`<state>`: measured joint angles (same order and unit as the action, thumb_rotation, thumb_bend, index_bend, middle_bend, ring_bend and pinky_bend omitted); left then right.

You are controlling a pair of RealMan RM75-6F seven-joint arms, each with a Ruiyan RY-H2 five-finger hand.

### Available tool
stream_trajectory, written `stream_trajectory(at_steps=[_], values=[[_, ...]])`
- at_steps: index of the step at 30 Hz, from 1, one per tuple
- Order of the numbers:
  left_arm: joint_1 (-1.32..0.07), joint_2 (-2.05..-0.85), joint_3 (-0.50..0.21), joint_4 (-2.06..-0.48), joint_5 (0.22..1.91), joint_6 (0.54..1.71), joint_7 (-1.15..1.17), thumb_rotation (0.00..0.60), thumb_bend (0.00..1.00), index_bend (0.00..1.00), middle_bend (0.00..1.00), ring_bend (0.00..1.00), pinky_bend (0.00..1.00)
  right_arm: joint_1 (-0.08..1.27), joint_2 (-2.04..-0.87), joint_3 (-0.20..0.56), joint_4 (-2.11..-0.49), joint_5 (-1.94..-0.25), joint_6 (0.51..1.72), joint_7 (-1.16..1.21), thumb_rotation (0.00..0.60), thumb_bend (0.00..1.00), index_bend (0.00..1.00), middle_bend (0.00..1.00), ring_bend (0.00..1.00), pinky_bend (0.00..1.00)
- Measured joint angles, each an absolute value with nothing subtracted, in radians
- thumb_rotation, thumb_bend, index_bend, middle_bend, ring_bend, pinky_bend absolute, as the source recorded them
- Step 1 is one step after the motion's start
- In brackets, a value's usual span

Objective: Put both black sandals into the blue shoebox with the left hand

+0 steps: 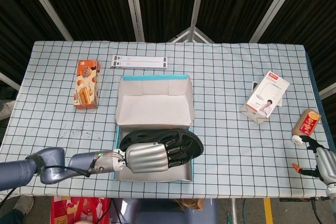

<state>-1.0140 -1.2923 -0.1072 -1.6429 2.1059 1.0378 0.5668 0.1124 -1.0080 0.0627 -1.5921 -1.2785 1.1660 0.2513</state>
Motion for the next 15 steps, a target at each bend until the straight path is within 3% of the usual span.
stream_trajectory(at_steps=[6, 15], values=[[-1.033, -1.375, -0.083, -1.557, 2.121, 1.056, 0.523, 0.6, 0.41, 0.15, 0.42, 0.12, 0.29, 0.111, -1.006, 0.065, -1.587, -1.271, 1.164, 0.26, 0.6, 0.23, 0.21, 0.24, 0.31, 0.31], [-1.045, -1.4, -0.052, -1.517, 2.141, 1.067, 0.505, 0.6, 0.41, 0.14, 0.42, 0.12, 0.29, 0.107, -1.003, 0.064, -1.592, -1.283, 1.172, 0.266, 0.6, 0.23, 0.21, 0.24, 0.31, 0.31]])
